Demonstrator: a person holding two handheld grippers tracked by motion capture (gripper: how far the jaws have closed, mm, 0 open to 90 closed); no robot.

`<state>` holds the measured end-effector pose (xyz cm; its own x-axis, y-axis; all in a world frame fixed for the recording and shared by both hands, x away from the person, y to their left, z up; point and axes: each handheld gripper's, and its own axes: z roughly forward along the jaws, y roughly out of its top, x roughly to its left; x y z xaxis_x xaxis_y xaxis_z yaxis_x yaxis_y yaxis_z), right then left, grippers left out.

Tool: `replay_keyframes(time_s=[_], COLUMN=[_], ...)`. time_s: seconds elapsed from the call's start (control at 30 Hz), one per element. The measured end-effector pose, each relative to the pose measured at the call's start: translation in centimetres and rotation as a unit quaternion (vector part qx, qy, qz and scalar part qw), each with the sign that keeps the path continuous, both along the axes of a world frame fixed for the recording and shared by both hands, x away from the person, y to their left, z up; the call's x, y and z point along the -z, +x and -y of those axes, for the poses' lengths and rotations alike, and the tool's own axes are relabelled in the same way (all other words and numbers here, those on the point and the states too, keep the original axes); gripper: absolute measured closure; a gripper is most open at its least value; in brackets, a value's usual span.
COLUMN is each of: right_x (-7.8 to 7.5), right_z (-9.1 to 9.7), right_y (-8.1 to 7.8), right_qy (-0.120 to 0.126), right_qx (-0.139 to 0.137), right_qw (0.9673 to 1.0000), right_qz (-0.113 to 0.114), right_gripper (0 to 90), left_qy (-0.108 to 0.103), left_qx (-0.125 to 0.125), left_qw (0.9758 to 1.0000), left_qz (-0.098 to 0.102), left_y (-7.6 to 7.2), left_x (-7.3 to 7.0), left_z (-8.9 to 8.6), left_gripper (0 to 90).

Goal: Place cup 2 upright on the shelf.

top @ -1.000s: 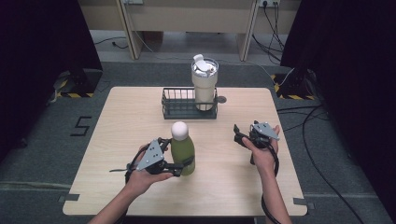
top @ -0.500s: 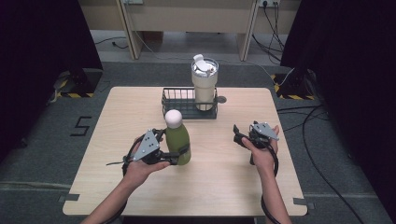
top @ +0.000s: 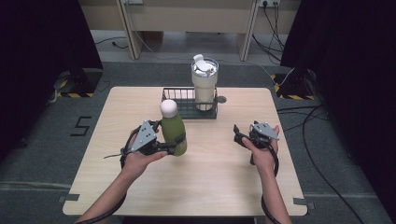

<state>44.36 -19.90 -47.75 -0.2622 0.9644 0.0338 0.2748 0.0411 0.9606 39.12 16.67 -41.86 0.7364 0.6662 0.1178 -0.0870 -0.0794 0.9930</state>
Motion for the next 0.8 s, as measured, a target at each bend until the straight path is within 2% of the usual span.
replay_keyframes(time_s=[0.8], right_x=[0.1], right_z=[0.0], right_y=[0.0], right_qy=[0.004], right_qx=[0.001], right_qw=[1.0], right_qz=[-0.003], right_gripper=[15.1], left_qy=[-0.002], left_qx=[-0.03], left_qw=[0.9995], left_qz=[0.007], left_y=[2.3], left_x=[-1.3], left_z=[-0.4], left_gripper=[20.6])
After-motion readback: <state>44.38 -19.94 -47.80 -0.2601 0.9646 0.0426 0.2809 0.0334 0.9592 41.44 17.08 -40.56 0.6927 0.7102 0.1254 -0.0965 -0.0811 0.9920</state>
